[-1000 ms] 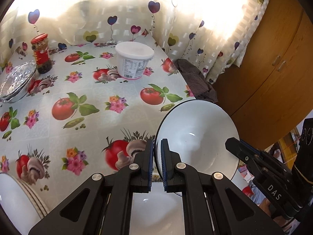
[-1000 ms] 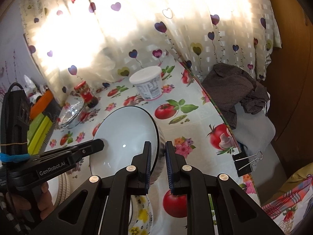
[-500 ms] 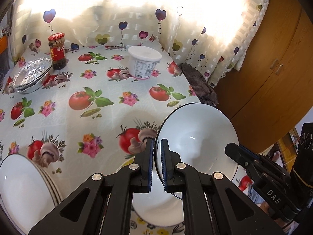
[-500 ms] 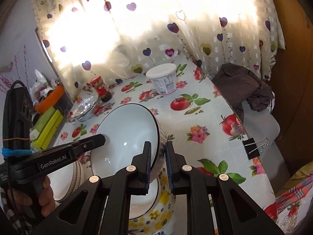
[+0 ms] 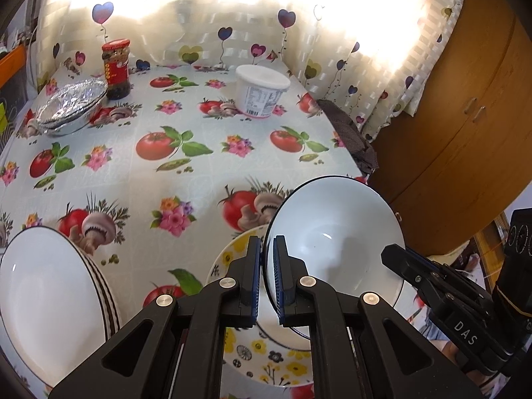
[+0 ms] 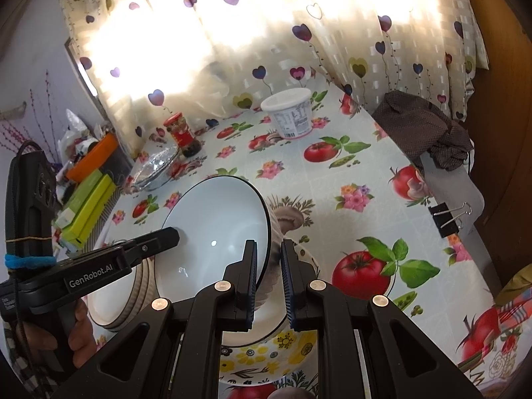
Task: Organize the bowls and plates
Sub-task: 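Lower the second bowl into the first bowl on the floral plate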
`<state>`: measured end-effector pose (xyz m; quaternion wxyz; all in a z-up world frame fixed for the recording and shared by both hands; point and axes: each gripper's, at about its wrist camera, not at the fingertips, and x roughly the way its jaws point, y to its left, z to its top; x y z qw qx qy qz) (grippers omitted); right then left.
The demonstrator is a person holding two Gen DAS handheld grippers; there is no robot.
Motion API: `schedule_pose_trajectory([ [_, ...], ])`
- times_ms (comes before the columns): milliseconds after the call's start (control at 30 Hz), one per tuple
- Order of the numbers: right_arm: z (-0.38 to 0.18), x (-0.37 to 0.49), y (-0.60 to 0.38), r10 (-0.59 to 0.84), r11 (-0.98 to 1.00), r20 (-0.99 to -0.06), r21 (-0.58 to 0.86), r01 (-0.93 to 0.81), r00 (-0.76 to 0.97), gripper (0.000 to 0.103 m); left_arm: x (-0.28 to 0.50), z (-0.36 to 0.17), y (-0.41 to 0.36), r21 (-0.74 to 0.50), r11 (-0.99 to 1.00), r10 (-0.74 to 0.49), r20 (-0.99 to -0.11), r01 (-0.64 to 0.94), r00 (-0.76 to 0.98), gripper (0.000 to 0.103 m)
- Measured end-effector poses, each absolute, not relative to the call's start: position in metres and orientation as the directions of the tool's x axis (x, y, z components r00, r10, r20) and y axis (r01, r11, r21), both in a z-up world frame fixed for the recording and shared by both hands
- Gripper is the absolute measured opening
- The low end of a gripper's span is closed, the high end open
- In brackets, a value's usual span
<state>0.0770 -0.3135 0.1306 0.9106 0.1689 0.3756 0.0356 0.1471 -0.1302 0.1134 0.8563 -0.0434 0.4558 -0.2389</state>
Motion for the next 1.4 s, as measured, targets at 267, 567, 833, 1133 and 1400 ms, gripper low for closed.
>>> schedule_pose_trajectory([
  [267,0.115,0.075,-0.312,0.202,0.935,-0.689,0.346,0.071,0.696,0.014,0.145,0.100,-0.127,-0.296,0.886,-0.441,-0.776,0.356,0.452,0.008],
  [567,0.103,0.074,-0.312,0.210,0.932,-0.704,0.355,0.080,0.678,0.014,0.144,0.090,-0.128,-0.296,0.890,-0.432,-0.790,0.347,0.435,0.008],
  [833,0.098,0.075,-0.314,0.217,0.927,-0.712,0.364,0.086,0.668,0.014,0.145,0.088,-0.130,-0.296,0.891,-0.430,-0.793,0.344,0.432,0.008],
  [1133,0.095,0.076,-0.315,0.221,0.926,-0.715,0.367,0.087,0.663,0.015,0.147,0.085,-0.129,-0.303,0.889,-0.435,-0.791,0.343,0.430,0.008],
  [1400,0.094,0.078,-0.314,0.220,0.927,-0.709,0.367,0.083,0.670,0.017,0.150,0.084,-0.128,-0.323,0.883,-0.451,-0.784,0.340,0.427,0.008],
])
